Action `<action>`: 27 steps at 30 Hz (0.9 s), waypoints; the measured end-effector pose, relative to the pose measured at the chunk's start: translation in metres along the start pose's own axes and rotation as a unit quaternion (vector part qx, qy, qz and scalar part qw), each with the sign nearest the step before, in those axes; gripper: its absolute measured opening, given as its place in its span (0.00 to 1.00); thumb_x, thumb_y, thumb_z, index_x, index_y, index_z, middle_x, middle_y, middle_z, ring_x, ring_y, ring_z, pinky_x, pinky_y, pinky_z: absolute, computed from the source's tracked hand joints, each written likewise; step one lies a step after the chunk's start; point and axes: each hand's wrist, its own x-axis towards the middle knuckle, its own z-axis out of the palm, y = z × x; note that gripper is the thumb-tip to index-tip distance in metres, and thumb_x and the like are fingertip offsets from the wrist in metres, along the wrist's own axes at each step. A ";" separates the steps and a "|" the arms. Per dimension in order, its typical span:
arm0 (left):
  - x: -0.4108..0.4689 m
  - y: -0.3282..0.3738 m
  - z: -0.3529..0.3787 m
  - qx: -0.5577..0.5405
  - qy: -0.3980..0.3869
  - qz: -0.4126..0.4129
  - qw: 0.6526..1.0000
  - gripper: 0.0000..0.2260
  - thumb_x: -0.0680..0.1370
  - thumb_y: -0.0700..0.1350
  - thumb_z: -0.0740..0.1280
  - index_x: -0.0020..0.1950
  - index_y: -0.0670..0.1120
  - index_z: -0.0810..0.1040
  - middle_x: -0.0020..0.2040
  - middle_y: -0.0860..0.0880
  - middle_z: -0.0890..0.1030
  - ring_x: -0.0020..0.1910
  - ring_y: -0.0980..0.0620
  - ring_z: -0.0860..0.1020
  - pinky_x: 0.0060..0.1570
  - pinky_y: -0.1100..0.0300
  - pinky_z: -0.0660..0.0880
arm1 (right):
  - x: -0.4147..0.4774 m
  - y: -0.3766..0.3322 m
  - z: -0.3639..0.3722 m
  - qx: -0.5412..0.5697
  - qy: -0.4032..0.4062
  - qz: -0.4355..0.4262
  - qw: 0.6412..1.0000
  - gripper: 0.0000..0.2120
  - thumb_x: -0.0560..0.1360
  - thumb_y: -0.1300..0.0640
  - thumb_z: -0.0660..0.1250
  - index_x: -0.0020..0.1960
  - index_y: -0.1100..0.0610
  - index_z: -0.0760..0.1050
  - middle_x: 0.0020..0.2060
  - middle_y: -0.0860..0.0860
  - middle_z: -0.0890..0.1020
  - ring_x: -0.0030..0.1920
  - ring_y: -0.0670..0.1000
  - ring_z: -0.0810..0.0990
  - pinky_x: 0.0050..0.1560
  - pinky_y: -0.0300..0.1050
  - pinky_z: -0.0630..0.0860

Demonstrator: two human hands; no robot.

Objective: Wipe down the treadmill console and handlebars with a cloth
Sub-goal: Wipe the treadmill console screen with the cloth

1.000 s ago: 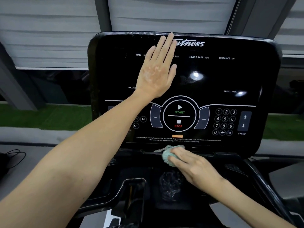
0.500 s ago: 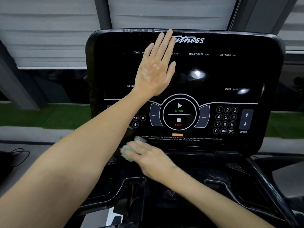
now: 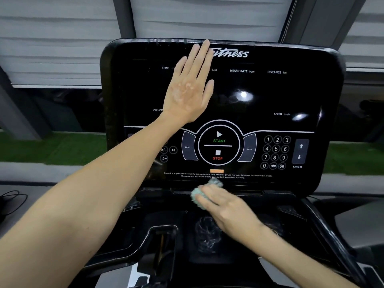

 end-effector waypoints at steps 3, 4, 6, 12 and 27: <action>0.000 0.000 0.000 0.003 -0.001 0.002 1.000 0.26 0.83 0.50 0.50 0.79 0.40 0.54 0.80 0.42 0.54 0.79 0.45 0.53 0.76 0.51 0.53 | 0.044 -0.029 0.021 0.035 0.019 -0.023 0.999 0.22 0.72 0.67 0.69 0.65 0.61 0.72 0.59 0.55 0.77 0.56 0.56 0.76 0.59 0.48 0.74; 0.000 0.000 0.000 0.004 -0.001 0.001 1.000 0.26 0.83 0.50 0.50 0.79 0.40 0.54 0.80 0.42 0.54 0.79 0.45 0.53 0.76 0.51 0.53 | 0.052 -0.034 0.024 0.039 0.017 -0.023 0.999 0.23 0.71 0.68 0.70 0.65 0.61 0.71 0.58 0.55 0.76 0.54 0.55 0.76 0.57 0.48 0.75; 0.000 -0.001 -0.001 0.003 -0.003 0.000 1.000 0.26 0.83 0.50 0.50 0.79 0.40 0.54 0.80 0.42 0.54 0.79 0.45 0.53 0.76 0.51 0.53 | 0.052 -0.031 0.020 0.036 0.012 -0.020 0.999 0.28 0.68 0.69 0.72 0.66 0.61 0.70 0.57 0.54 0.76 0.53 0.55 0.76 0.59 0.49 0.74; 0.001 0.000 -0.003 0.005 -0.004 0.003 1.000 0.26 0.83 0.50 0.50 0.79 0.40 0.54 0.80 0.42 0.54 0.79 0.45 0.53 0.76 0.51 0.53 | -0.016 0.025 -0.022 -0.017 -0.032 0.001 0.999 0.27 0.69 0.71 0.64 0.66 0.59 0.70 0.56 0.51 0.75 0.56 0.55 0.76 0.70 0.47 0.64; 0.001 0.002 -0.002 -0.005 -0.001 0.002 1.000 0.26 0.83 0.50 0.52 0.79 0.39 0.54 0.80 0.42 0.54 0.79 0.45 0.52 0.76 0.50 0.53 | -0.088 0.063 -0.045 -0.068 -0.003 0.043 0.997 0.25 0.74 0.73 0.60 0.70 0.62 0.69 0.66 0.57 0.73 0.68 0.57 0.71 0.68 0.52 0.68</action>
